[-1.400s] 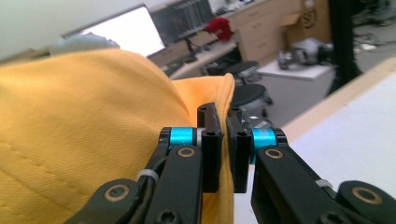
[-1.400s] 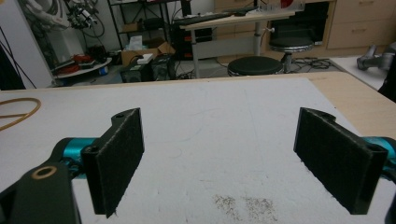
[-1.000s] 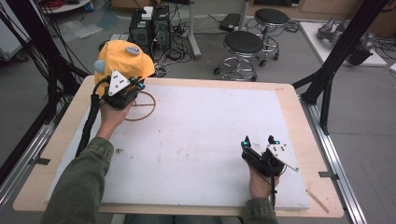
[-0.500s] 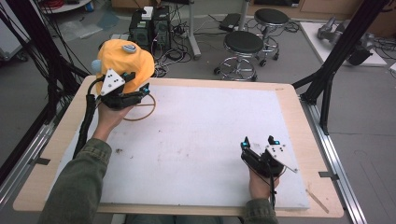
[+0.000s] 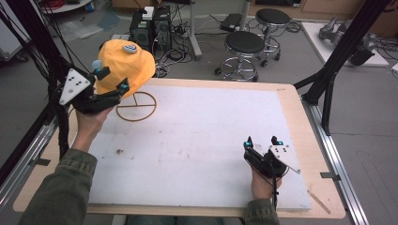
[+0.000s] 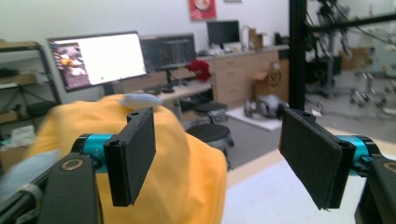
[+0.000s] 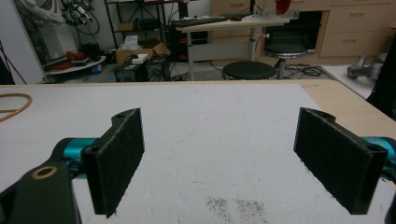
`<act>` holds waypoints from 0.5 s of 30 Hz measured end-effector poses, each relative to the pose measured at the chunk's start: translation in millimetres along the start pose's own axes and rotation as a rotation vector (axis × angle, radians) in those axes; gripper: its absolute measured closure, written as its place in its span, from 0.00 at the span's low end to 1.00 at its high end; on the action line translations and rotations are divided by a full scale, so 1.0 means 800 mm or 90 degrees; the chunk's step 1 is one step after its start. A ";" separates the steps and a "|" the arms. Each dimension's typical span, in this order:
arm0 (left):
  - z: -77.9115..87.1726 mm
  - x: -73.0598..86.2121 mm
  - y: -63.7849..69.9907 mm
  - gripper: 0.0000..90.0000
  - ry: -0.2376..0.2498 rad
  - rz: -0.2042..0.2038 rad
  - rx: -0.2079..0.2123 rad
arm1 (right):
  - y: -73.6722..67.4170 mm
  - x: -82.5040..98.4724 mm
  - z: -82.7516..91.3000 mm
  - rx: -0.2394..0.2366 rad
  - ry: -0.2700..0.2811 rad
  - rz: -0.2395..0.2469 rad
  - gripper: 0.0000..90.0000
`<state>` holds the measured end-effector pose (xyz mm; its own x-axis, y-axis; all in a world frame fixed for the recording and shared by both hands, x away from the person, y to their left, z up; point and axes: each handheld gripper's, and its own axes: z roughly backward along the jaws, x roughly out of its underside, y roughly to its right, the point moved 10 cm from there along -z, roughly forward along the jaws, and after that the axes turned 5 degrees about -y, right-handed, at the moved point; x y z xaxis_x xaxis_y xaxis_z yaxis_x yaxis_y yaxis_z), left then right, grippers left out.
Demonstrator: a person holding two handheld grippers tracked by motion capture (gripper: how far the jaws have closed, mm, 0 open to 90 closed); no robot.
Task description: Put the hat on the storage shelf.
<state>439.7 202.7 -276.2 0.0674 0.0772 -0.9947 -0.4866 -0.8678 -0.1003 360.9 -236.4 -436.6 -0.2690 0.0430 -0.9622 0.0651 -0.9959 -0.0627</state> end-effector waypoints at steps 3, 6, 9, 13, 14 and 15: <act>0.022 0.003 -0.011 0.30 0.018 0.016 -0.033 | 0.002 0.000 0.000 0.004 -0.001 -0.008 0.17; 0.044 0.010 -0.018 0.30 0.040 0.016 -0.077 | 0.004 -0.002 0.000 0.007 0.003 -0.010 0.17; 0.063 0.016 -0.019 0.30 0.058 0.018 -0.110 | 0.006 -0.003 0.000 0.013 0.007 -0.005 0.17; 0.081 0.029 -0.019 0.30 0.065 0.021 -0.136 | 0.007 -0.003 -0.001 0.015 0.008 -0.006 0.17; 0.083 0.031 -0.019 0.30 0.066 0.023 -0.139 | 0.007 -0.003 -0.001 0.015 0.008 -0.006 0.17; 0.086 0.035 -0.020 0.30 0.065 0.025 -0.141 | 0.007 -0.003 -0.001 0.015 0.008 -0.006 0.17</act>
<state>389.4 252.3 -303.8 0.1453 0.0007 -0.9894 -0.2886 -0.9565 -0.0431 362.4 -242.1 -434.9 -0.2579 0.0531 -0.9647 0.0398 -0.9971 -0.0655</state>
